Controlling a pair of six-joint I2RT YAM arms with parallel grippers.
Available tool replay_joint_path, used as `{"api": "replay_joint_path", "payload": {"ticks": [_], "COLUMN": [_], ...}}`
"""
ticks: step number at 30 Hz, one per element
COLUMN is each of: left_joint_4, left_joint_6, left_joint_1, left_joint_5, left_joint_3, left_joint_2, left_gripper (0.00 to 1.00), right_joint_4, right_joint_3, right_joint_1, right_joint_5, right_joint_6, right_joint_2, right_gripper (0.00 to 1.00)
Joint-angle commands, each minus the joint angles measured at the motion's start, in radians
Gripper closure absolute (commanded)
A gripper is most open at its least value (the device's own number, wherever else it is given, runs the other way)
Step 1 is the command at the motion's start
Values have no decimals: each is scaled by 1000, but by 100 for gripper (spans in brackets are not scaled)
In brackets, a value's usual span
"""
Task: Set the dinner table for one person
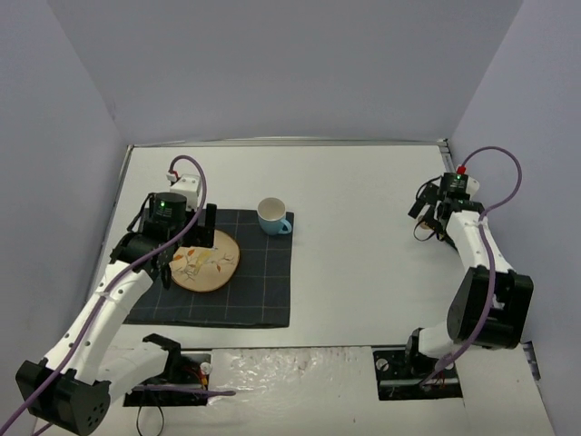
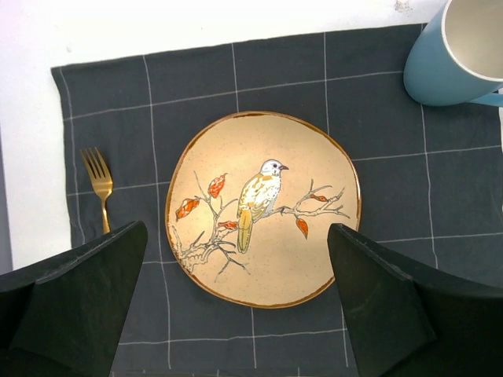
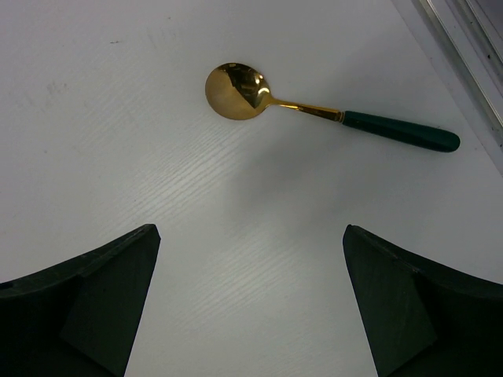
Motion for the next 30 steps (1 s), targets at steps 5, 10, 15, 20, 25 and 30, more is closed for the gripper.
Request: {"api": "replay_joint_path", "payload": {"ticks": [5,10,15,20,25,30], "left_joint_4": [59,57,59,59,59,57], "left_joint_6": [36,41,58,68,73,76], "left_joint_1": [-36,-41,-48,-63,-68,-71], "left_joint_5": [-72,-75,-79,-92,-91,-86], "left_joint_3": [18,17,17,12,14,12], "left_joint_2": [-9,-5,-11,-11,-14,-17], "left_gripper": [3,3,3,3,3,3], "right_joint_4": [-13,-14,-42,-114,-143,-143], "right_joint_3": [170,267,317,356,344,326], "right_joint_1": [-60,-88,-120,-132,-132,-132], "right_joint_5": [64,10,-81,-213,-243,-260], "right_joint_6": [-133,-304,-466,-559,-579,-584], "right_joint_2": [212,316,371,425,451,479], "right_gripper": [0,5,6,6,9,12]}}
